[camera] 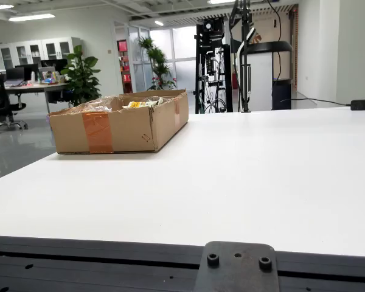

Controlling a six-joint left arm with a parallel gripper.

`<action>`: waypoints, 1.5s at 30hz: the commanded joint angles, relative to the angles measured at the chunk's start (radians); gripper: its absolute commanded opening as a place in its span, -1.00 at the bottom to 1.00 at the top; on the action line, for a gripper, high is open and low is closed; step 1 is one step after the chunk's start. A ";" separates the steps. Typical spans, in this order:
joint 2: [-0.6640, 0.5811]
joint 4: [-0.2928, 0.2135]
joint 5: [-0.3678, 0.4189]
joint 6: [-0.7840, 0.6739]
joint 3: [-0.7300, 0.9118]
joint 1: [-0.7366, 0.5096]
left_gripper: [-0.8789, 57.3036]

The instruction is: Grasp a snack and put it in the bin.

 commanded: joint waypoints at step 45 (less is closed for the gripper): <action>-0.087 -0.376 -0.264 0.340 0.279 -0.344 -0.98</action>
